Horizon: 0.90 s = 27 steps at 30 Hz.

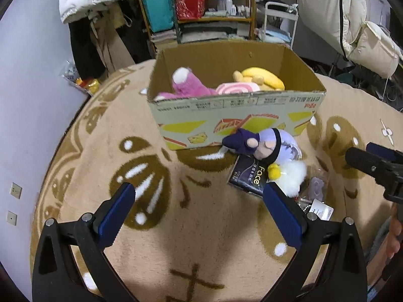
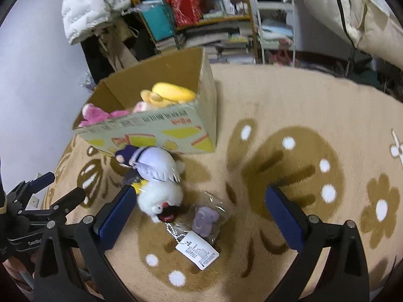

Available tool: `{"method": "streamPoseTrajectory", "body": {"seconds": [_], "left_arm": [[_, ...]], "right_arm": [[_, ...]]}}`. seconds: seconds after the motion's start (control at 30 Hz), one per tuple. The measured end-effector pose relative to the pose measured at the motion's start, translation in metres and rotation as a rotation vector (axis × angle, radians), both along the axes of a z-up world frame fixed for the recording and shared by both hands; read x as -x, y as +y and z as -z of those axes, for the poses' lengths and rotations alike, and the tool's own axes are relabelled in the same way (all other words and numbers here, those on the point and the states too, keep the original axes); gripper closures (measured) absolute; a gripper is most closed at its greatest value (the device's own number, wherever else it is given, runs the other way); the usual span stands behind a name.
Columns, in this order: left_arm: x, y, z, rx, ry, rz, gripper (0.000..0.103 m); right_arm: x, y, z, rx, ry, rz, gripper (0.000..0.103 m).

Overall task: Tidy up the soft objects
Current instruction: 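Lower both tools toward the purple-hat white plush beside the box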

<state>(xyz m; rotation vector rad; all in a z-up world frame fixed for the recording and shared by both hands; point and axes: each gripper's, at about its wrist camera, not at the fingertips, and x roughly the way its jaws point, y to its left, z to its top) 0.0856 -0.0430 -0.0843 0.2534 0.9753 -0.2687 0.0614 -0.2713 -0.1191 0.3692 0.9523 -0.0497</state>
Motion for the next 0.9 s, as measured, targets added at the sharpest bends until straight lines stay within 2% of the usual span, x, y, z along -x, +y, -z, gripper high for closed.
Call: {"method": "streamPoseTrajectory", "body": {"seconds": [0.3, 0.63, 0.9], "left_arm": [[-0.018, -0.015, 0.026, -0.024, 0.087, 0.008, 0.002], [-0.019, -0.044, 0.055, -0.115, 0.138, 0.089, 0.002], [-0.026, -0.061, 0.075, -0.155, 0.186, 0.119, 0.002]], "right_arm": [[-0.015, -0.004, 0.029, -0.043, 0.095, 0.021, 0.0], [-0.028, -0.017, 0.05, -0.071, 0.169, 0.063, 0.0], [-0.033, -0.016, 0.066, -0.07, 0.253, 0.035, 0.0]]}}
